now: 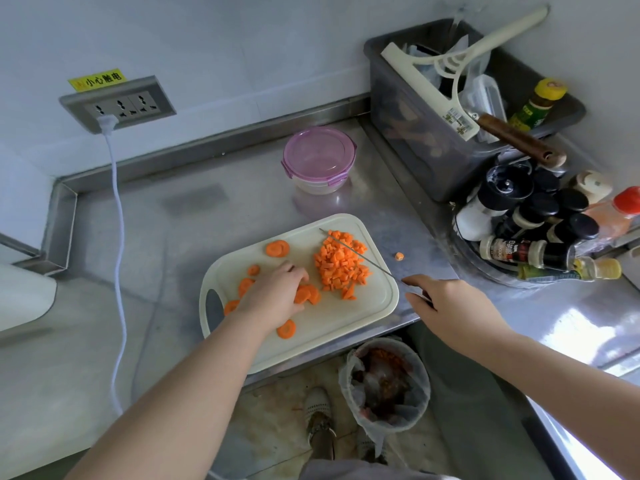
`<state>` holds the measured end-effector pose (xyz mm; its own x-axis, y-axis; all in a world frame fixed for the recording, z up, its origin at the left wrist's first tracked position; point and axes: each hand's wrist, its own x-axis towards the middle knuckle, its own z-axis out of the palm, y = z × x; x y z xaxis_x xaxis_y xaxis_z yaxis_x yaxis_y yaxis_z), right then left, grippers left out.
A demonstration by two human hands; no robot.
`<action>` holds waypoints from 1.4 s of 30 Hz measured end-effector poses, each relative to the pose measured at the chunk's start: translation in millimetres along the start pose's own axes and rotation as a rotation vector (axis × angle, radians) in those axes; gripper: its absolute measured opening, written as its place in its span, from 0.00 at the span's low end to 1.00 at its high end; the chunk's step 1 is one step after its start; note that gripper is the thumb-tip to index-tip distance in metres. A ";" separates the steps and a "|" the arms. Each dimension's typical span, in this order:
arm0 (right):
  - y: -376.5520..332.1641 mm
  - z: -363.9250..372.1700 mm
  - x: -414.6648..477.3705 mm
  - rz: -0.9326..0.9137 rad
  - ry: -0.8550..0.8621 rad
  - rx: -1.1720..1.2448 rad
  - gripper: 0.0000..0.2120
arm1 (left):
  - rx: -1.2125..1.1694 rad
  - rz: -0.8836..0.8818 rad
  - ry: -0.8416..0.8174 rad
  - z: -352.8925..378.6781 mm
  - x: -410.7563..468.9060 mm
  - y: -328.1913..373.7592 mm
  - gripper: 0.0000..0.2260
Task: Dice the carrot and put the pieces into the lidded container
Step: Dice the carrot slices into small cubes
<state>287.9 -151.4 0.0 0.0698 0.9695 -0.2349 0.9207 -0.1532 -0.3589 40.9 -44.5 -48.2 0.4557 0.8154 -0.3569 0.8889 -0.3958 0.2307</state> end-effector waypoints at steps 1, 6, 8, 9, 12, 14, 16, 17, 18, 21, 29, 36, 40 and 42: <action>-0.8 -0.4 -0.7 0.001 -0.002 0.007 0.16 | -0.009 0.008 0.007 0.2 -0.9 0.7 0.16; -0.6 -0.3 -3.7 0.028 -0.011 0.028 0.15 | 0.043 0.132 0.025 -4.4 -6.1 2.2 0.13; -1.1 -1.0 -5.6 0.031 -0.015 0.032 0.15 | 0.080 0.198 0.020 -6.4 -6.0 3.8 0.13; -1.4 -1.4 -6.4 0.030 -0.019 0.032 0.15 | 0.097 0.228 0.012 -7.1 -5.2 4.5 0.12; -2.3 -2.6 -7.8 0.035 -0.035 0.041 0.15 | 0.170 0.291 -0.029 -8.2 0.1 5.1 0.12; -2.6 -3.3 -8.0 0.039 -0.037 0.045 0.15 | 0.221 0.294 -0.057 -10.1 4.0 5.9 0.15; -2.3 -3.9 -8.6 0.044 -0.035 0.044 0.15 | 0.260 0.286 -0.081 -12.8 6.8 7.7 0.16; -2.1 -3.9 -9.0 0.045 -0.036 0.044 0.16 | 0.267 0.276 -0.094 -14.3 8.1 8.8 0.16; -2.1 -4.0 -9.2 0.045 -0.038 0.043 0.16 | 0.271 0.265 -0.110 -15.7 9.4 9.7 0.16; -2.9 -3.7 -8.6 0.047 -0.045 0.044 0.16 | 0.273 0.217 -0.168 -18.3 13.6 12.0 0.15; -5.7 7.4 -8.7 0.047 -0.091 0.159 0.14 | 0.077 -0.136 -0.088 -7.3 4.3 18.0 0.15; -33.2 28.9 -9.3 0.110 -0.217 0.394 0.18 | -0.025 -0.378 0.060 3.0 -4.4 33.9 0.16; -44.4 41.1 -9.0 0.132 -0.277 0.407 0.18 | -0.144 -0.431 0.059 2.0 -7.7 35.0 0.16; -48.3 44.8 -8.4 0.127 -0.286 0.390 0.18 | -0.256 -0.462 0.068 -1.3 -9.5 30.5 0.16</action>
<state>225.7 -160.7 -21.2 0.0135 0.8554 -0.5178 0.6956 -0.3800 -0.6097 63.6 -63.8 -36.6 0.0078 0.9095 -0.4157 0.9525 0.1198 0.2800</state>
